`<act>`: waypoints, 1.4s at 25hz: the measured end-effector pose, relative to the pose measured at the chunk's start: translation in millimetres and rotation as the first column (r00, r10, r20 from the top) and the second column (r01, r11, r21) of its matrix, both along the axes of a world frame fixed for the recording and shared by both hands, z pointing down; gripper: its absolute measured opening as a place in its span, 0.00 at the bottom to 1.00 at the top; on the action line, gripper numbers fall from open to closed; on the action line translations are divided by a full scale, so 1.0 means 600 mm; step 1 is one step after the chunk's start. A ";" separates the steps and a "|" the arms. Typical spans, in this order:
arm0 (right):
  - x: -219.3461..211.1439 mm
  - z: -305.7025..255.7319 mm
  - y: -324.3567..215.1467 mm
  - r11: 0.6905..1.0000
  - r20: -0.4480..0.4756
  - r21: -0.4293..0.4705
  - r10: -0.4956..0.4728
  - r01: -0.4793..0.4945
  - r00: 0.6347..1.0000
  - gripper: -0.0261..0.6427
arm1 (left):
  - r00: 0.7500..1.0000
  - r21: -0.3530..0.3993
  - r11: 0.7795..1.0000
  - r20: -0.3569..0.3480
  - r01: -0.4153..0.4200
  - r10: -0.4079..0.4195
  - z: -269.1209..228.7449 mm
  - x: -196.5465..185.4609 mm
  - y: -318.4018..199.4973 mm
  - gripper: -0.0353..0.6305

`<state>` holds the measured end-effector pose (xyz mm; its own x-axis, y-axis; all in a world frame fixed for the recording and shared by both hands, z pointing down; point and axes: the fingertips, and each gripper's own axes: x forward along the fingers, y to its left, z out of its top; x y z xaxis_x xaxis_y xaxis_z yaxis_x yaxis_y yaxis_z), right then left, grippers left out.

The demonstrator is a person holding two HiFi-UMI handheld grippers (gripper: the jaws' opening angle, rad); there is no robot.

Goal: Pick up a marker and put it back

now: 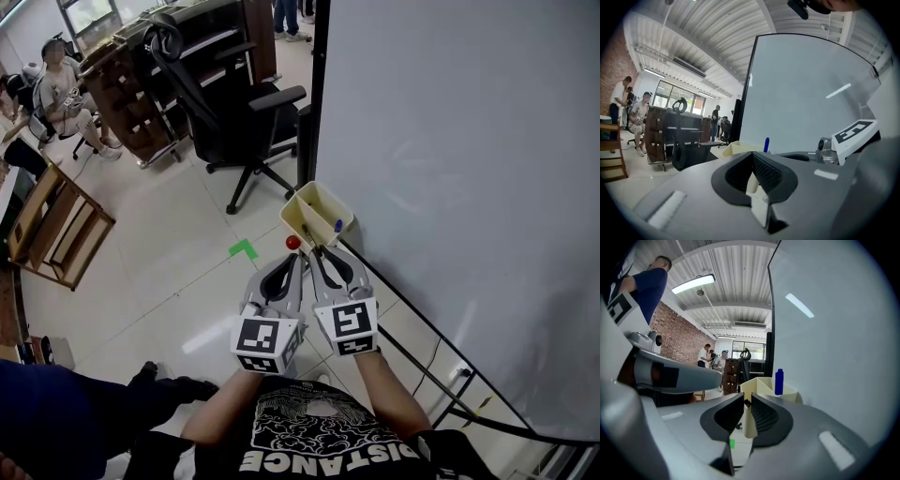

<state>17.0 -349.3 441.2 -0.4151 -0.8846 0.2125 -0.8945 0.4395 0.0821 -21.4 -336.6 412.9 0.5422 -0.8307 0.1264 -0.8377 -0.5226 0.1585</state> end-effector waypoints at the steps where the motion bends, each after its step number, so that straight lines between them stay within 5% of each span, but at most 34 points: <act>1: 0.002 0.000 -0.001 1.000 -0.003 0.000 0.005 -0.005 1.000 0.10 | 1.000 -0.001 1.000 0.000 0.000 0.000 0.000 0.000 -0.001 0.06; 15: 0.006 -0.016 0.007 0.999 -0.010 0.028 0.020 -0.020 1.000 0.09 | 1.000 0.000 1.000 -0.006 0.007 -0.007 -0.003 -0.004 0.006 0.06; 35: 0.027 -0.123 0.089 0.984 0.049 0.180 -0.002 -0.007 0.999 0.08 | 0.999 0.054 0.998 -0.023 0.032 -0.031 -0.041 0.011 0.073 0.06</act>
<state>33.4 -295.9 367.2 -0.4186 -0.9077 0.0292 -0.9005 0.4191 0.1160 -14.9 -293.0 388.2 0.5177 -0.8528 0.0687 -0.8506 -0.5044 0.1489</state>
